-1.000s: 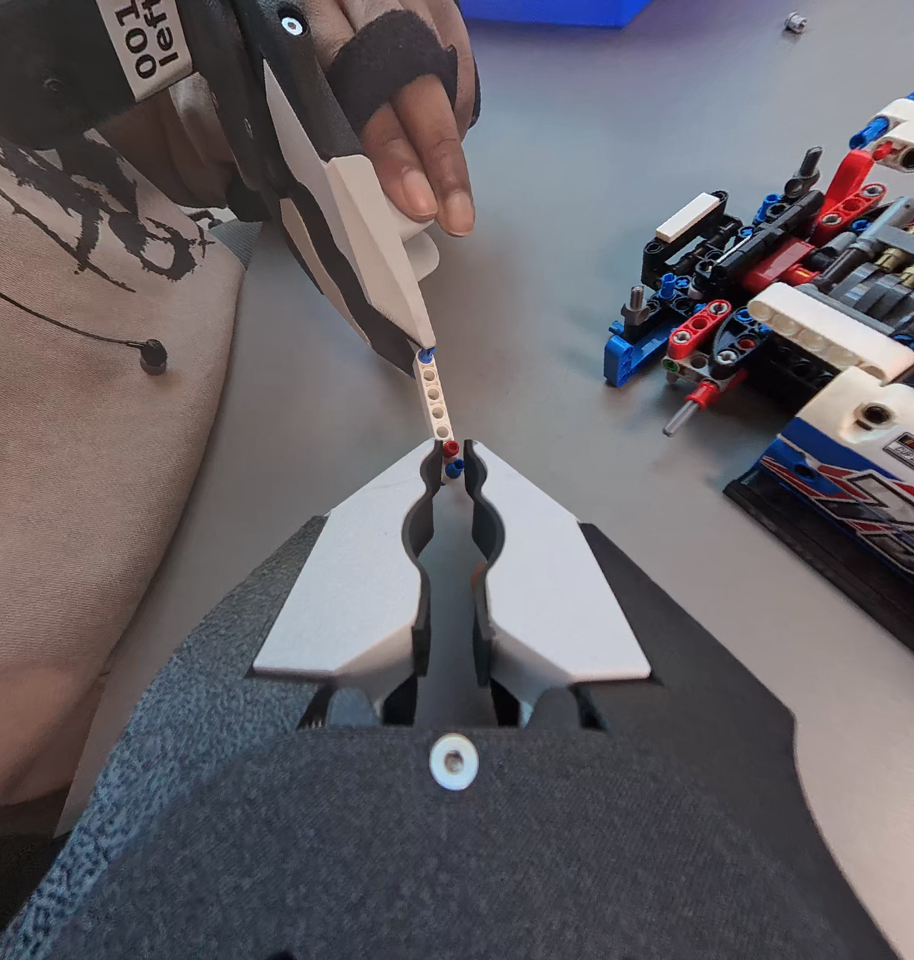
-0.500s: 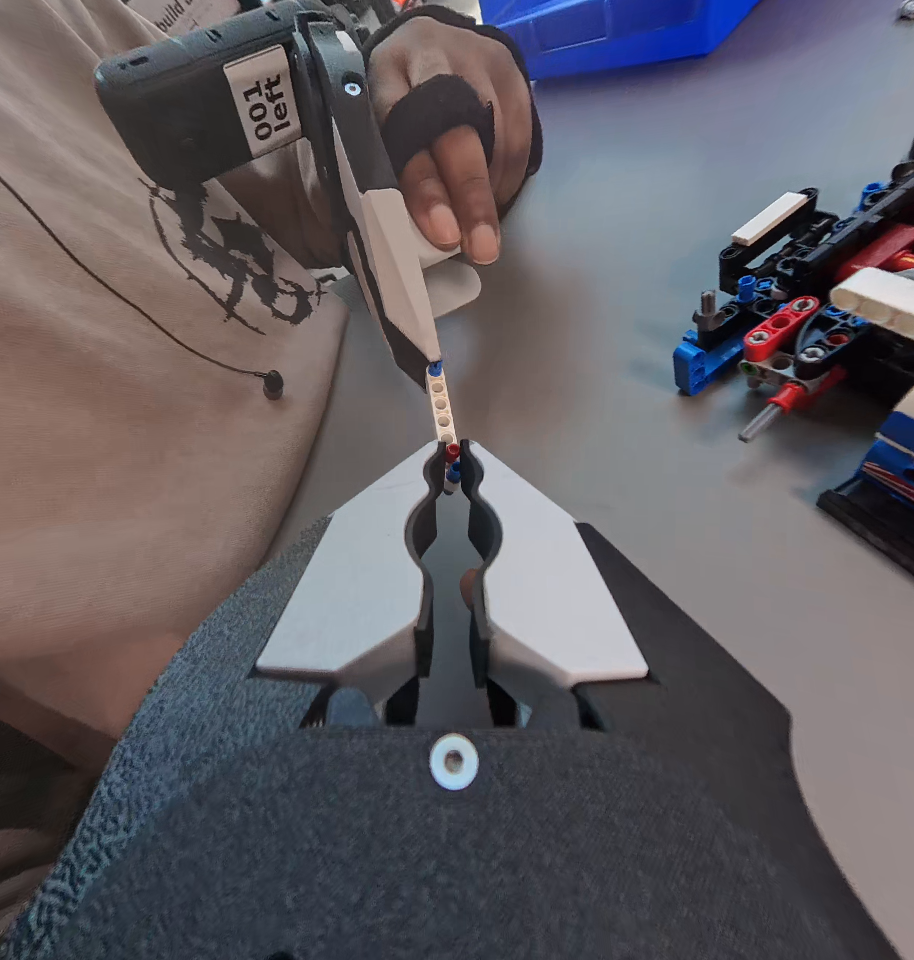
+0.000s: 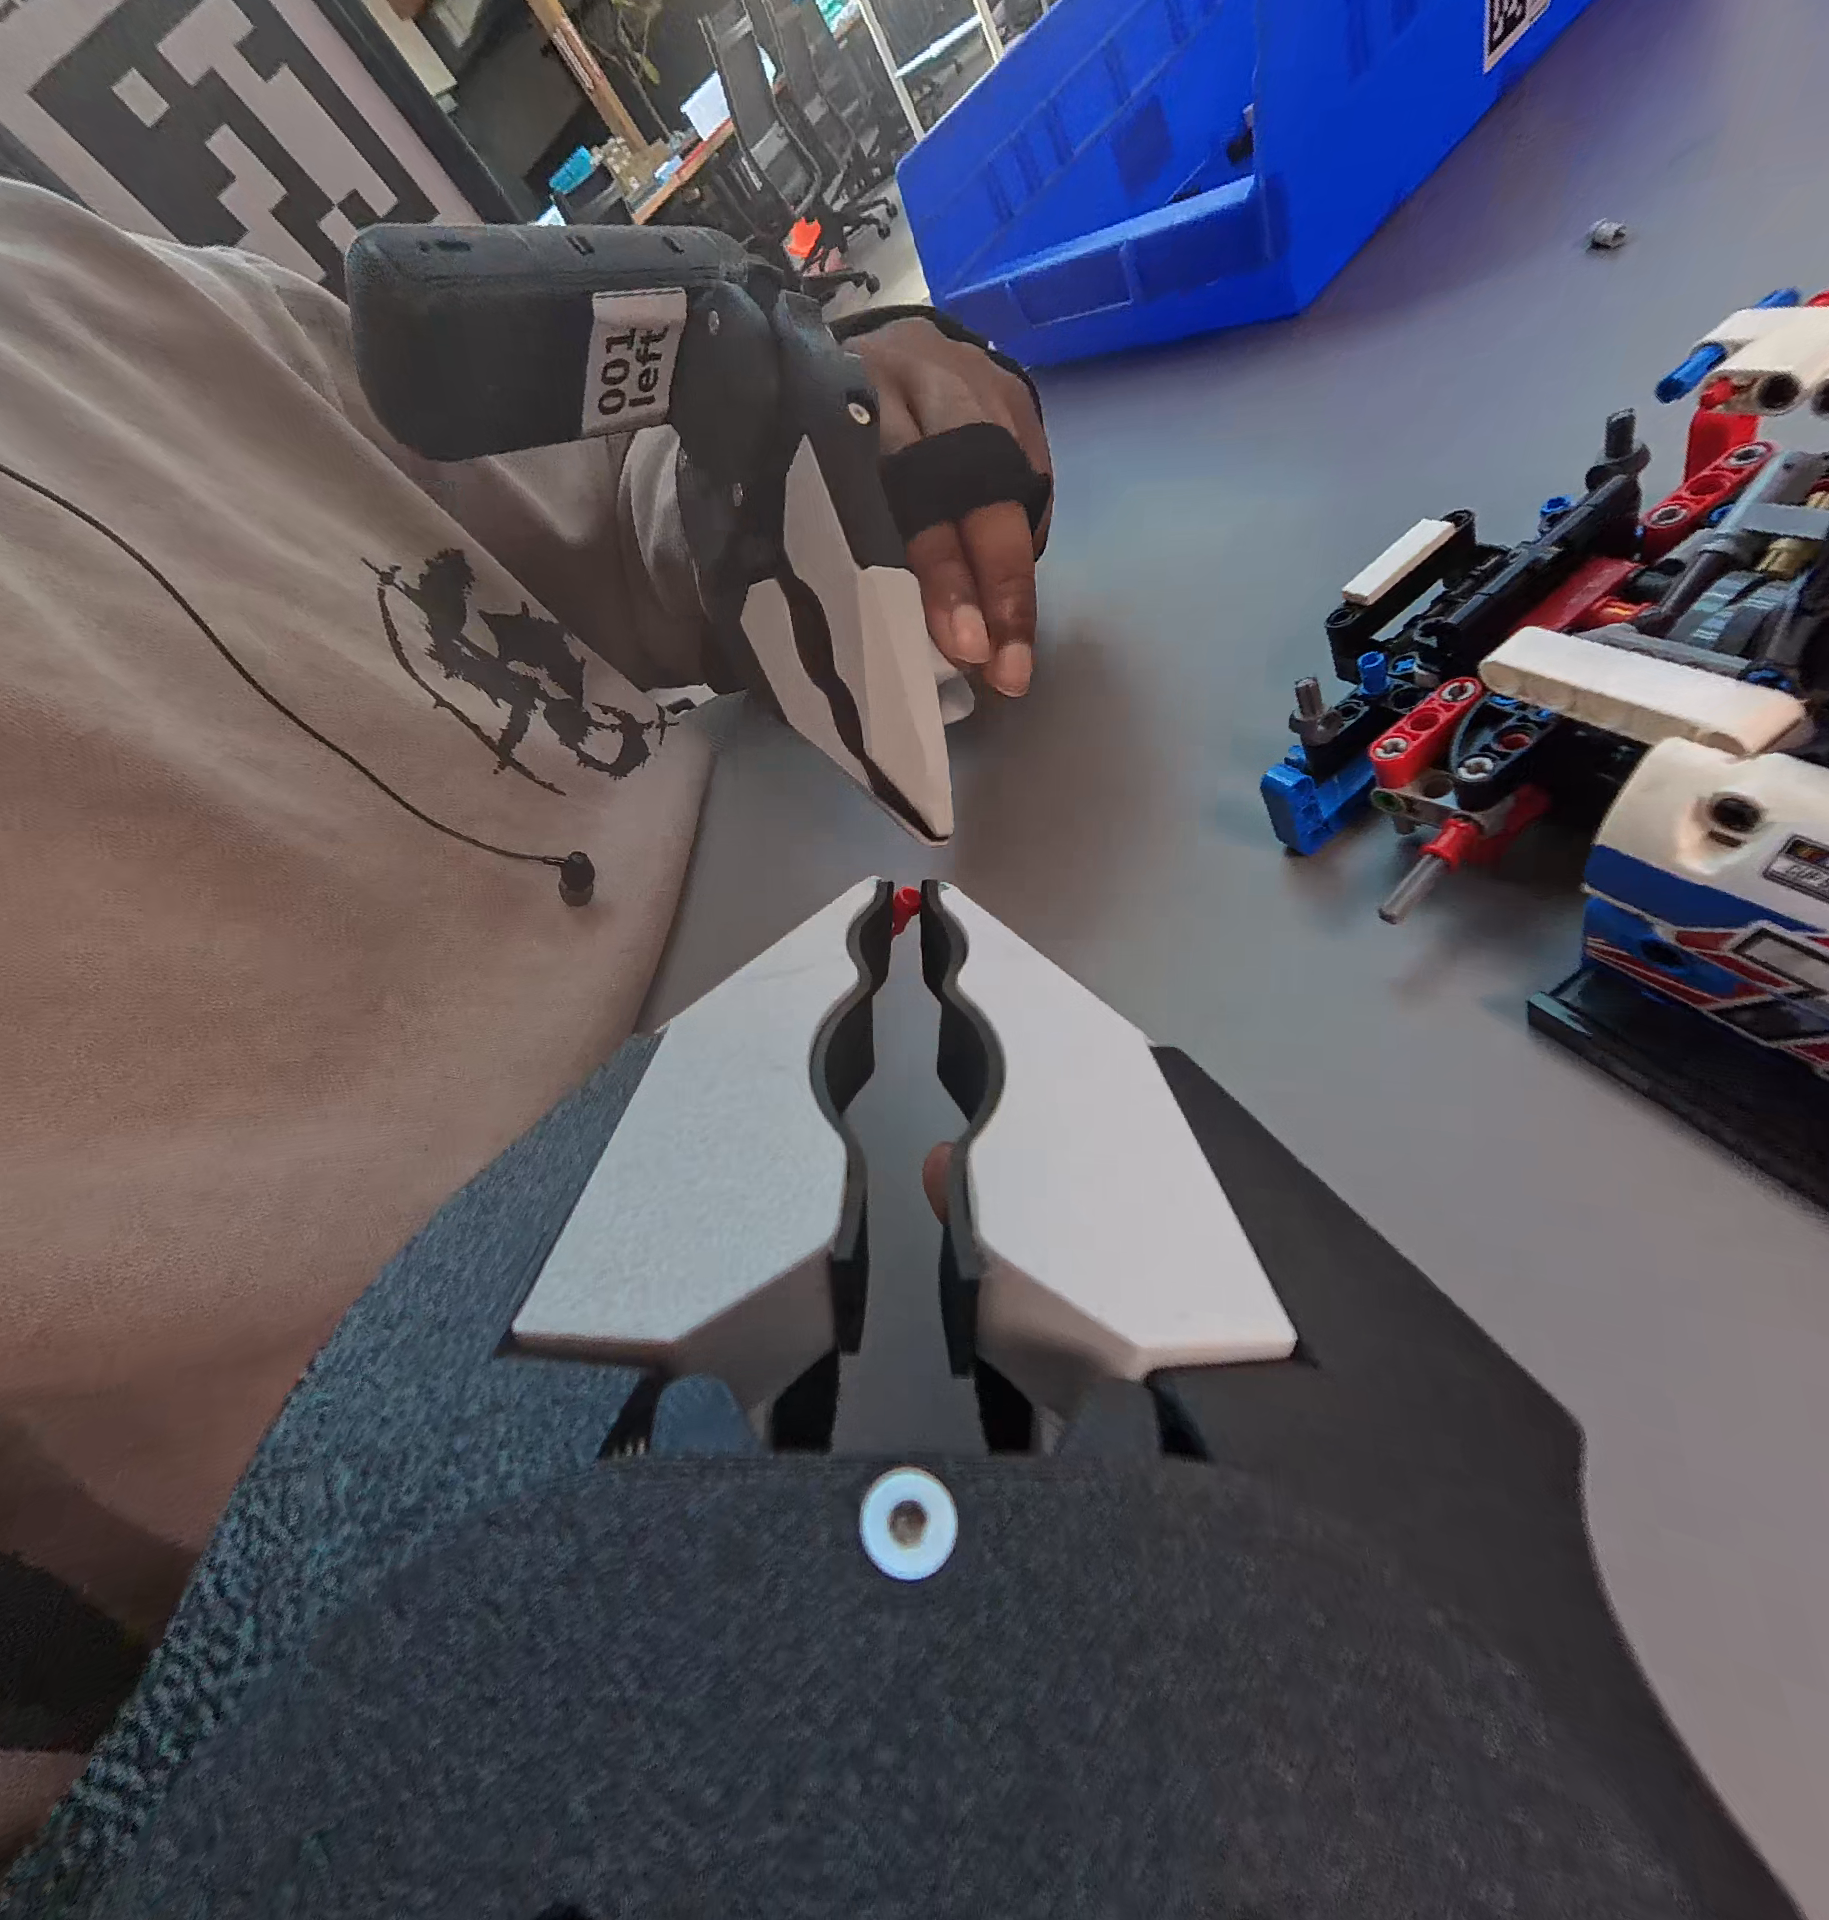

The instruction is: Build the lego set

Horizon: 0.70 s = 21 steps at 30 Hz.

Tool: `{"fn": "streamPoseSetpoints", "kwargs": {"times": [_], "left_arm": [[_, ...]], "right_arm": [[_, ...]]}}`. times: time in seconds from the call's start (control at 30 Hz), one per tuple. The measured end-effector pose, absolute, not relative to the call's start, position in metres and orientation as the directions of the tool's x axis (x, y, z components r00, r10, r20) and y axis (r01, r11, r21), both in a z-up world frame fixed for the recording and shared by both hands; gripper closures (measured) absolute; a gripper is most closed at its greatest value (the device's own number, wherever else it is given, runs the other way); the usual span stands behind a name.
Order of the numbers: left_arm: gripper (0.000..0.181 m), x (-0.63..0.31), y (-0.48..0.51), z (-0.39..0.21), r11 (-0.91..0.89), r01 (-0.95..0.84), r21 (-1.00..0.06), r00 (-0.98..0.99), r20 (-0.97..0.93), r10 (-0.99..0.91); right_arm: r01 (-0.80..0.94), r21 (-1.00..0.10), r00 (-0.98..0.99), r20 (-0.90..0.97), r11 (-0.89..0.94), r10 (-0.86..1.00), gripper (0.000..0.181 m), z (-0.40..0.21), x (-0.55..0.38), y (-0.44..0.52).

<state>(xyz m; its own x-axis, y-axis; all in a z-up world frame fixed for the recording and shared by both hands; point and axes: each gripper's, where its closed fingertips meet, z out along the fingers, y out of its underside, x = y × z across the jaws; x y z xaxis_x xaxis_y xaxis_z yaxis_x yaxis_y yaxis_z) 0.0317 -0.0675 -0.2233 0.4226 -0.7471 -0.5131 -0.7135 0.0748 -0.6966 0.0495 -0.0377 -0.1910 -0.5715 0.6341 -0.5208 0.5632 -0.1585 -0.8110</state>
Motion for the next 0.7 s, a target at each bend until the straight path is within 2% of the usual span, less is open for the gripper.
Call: {"fn": "streamPoseSetpoints", "kwargs": {"times": [0.07, 0.13, 0.33, 0.43, 0.57, 0.67, 0.7], "left_arm": [[0.181, 0.034, -0.07, -0.228, 0.0, -0.664, -0.748, 0.457, -0.405, -0.792], [0.173, 0.04, -0.073, -0.233, -0.058, -0.622, -0.781, 0.469, -0.312, -0.826], [0.154, 0.075, -0.079, -0.228, -0.116, -0.522, -0.845, 0.409, -0.128, -0.904], [0.15, 0.097, -0.08, -0.226, -0.124, -0.527, -0.841, 0.337, -0.073, -0.939], [0.144, 0.111, -0.082, -0.244, -0.086, -0.624, -0.777, 0.246, -0.091, -0.965], [0.163, 0.112, -0.082, -0.252, -0.087, -0.666, -0.741, 0.231, -0.093, -0.969], [0.164, 0.11, -0.08, -0.252, -0.089, -0.672, -0.735, 0.243, -0.105, -0.964]], "right_arm": [[0.551, -0.816, -0.556, -0.515, -0.176, 0.652, 0.178, -0.189, 0.047, -0.032], [0.535, -0.819, -0.53, -0.514, -0.204, 0.674, 0.178, -0.187, 0.044, -0.024], [0.449, -0.851, -0.487, -0.487, -0.271, 0.725, 0.178, -0.169, 0.04, -0.003], [0.416, -0.849, -0.437, -0.501, -0.326, 0.747, 0.178, -0.164, 0.036, 0.01], [0.389, -0.836, -0.383, -0.53, -0.388, 0.757, 0.178, -0.161, 0.034, 0.022], [0.383, -0.832, -0.364, -0.536, -0.402, 0.762, 0.178, -0.162, 0.033, 0.026], [0.38, -0.831, -0.361, -0.537, -0.406, 0.762, 0.178, -0.162, 0.033, 0.027]]}}
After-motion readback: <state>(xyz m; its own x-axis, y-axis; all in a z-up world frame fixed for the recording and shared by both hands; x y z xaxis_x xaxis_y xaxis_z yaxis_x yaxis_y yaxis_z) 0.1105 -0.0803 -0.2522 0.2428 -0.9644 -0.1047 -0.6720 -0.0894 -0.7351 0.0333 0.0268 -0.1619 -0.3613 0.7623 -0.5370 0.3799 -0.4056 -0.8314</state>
